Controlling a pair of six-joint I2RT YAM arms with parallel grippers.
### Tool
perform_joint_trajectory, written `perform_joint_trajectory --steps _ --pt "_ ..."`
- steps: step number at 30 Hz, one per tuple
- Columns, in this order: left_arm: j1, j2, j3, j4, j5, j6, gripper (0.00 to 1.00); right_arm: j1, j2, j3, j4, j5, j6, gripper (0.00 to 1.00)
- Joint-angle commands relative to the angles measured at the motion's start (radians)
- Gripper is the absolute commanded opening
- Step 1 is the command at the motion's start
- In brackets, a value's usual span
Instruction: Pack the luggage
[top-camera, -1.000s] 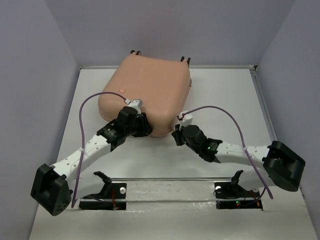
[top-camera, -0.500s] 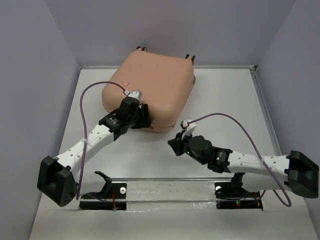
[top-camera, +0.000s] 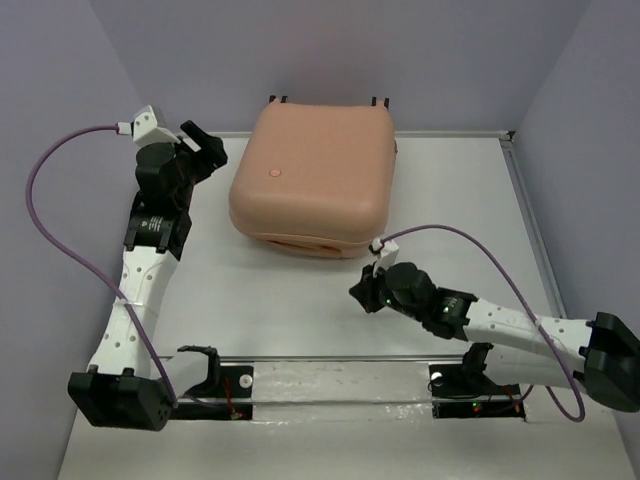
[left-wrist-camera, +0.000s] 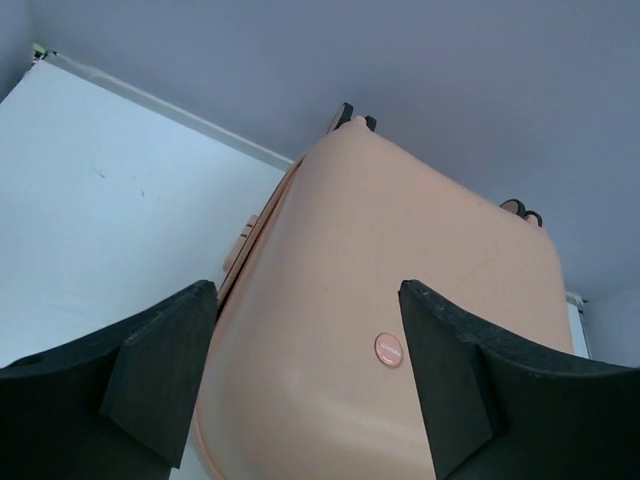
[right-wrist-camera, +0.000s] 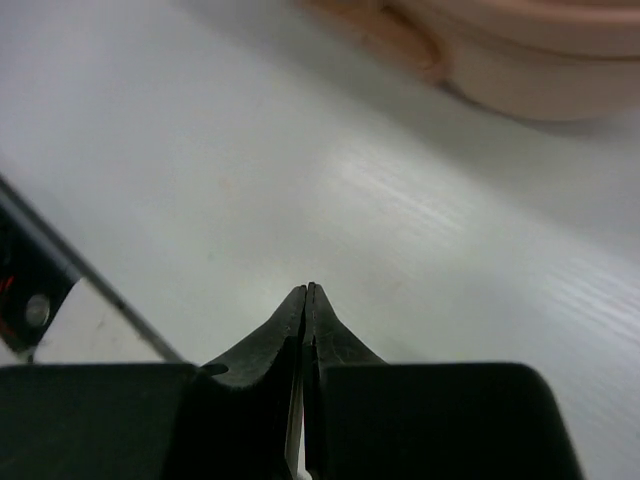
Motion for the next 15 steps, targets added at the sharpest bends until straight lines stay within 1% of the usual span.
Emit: perform_joint_trajectory --steps 1,2,3,4,5,6,7,9,10,11,12,13,14,15 --pt "0.114 0.049 -0.035 0.056 0.111 -0.048 0.83 -0.288 -0.033 0.041 -0.055 -0.051 0.031 0.07" --pt "0.155 0.061 -0.046 0.066 0.165 -0.058 0.83 -0.326 -0.042 0.046 -0.055 -0.049 0.03 0.07" --pt "0.196 0.09 -0.065 0.083 0.211 -0.065 0.82 -0.395 -0.05 0.066 -0.081 -0.015 0.03 0.07" --pt "0.197 0.09 -0.065 0.083 0.22 -0.07 0.82 -0.432 -0.057 0.078 -0.093 0.0 0.031 0.07" --pt "0.221 0.124 -0.071 0.091 0.24 -0.075 0.82 -0.472 -0.058 0.093 -0.107 -0.002 0.027 0.07" --pt "0.229 0.17 -0.071 0.091 0.248 -0.076 0.82 -0.548 -0.05 0.122 -0.11 -0.013 0.025 0.07" --pt "0.238 0.194 -0.069 0.115 0.254 -0.078 0.82 -0.587 -0.041 0.138 -0.11 -0.024 0.023 0.07" --pt "0.247 0.251 -0.063 0.125 0.279 -0.079 0.82 -0.654 0.025 0.175 -0.104 -0.05 0.016 0.07" --pt "0.249 0.309 -0.054 0.129 0.283 -0.081 0.82 -0.697 0.053 0.21 -0.095 -0.045 0.014 0.07" --pt "0.249 0.339 -0.053 0.14 0.289 -0.085 0.82 -0.719 0.121 0.231 -0.069 -0.053 0.007 0.07" --pt "0.249 0.366 -0.05 0.151 0.306 -0.098 0.82 -0.736 0.164 0.26 -0.069 -0.088 0.005 0.08" --pt "0.249 0.427 -0.034 0.155 0.311 -0.104 0.82 -0.745 0.206 0.29 -0.069 -0.096 0.002 0.09" --pt "0.247 0.458 -0.031 0.16 0.322 -0.115 0.82 -0.745 0.247 0.357 -0.038 -0.095 -0.01 0.1" --pt "0.244 0.484 -0.028 0.171 0.352 -0.133 0.82 -0.745 0.327 0.392 -0.032 -0.091 -0.015 0.11"
